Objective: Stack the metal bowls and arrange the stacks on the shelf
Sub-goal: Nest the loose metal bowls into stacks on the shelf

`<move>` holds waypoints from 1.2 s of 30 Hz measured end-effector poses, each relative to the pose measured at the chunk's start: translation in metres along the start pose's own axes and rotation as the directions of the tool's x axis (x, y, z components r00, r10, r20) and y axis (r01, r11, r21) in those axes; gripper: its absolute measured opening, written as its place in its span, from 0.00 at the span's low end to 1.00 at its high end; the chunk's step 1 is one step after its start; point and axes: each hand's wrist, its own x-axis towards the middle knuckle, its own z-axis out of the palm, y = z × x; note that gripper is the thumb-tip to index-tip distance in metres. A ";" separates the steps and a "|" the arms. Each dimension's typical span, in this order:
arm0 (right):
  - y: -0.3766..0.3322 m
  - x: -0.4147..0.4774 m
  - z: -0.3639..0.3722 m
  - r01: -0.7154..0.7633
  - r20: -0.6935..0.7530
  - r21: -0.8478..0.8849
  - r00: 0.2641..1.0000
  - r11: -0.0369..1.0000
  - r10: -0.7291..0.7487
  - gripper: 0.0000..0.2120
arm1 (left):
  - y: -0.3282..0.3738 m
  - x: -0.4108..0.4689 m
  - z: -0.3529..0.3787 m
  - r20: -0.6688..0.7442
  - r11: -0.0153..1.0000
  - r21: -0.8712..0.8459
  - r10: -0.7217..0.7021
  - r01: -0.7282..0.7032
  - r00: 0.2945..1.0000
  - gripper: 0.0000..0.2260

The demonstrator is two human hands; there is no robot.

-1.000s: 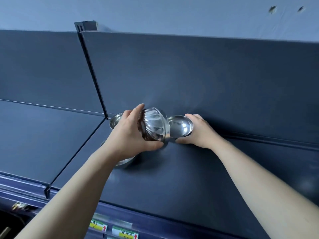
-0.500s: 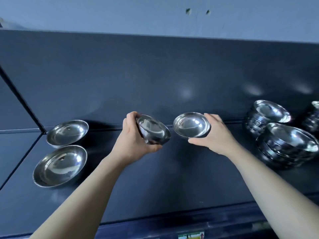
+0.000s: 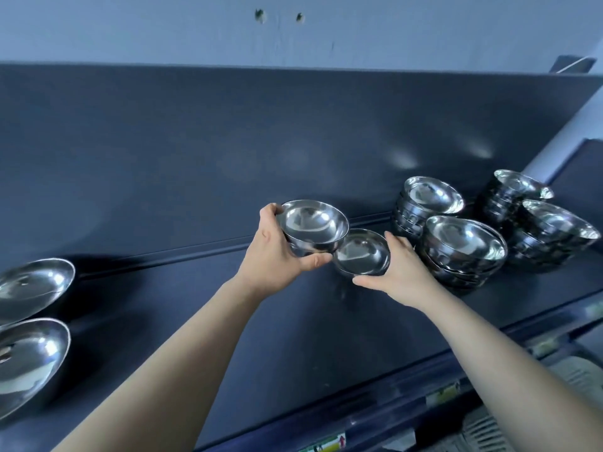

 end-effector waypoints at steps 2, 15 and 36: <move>0.004 0.000 -0.004 -0.008 0.008 -0.003 1.000 1.000 0.008 0.54 | 0.004 0.010 0.016 0.049 1.000 -0.006 0.026 -0.026 0.998 0.46; 0.013 -0.012 -0.021 0.076 -0.004 -0.052 0.997 0.996 -0.076 0.56 | 0.007 0.031 0.073 0.297 0.994 0.107 -0.014 -0.018 0.955 0.41; -0.158 -0.022 0.033 0.595 0.201 -0.339 0.802 0.729 -0.562 0.27 | 0.007 -0.082 -0.118 -0.178 0.558 0.817 0.008 0.143 0.984 0.22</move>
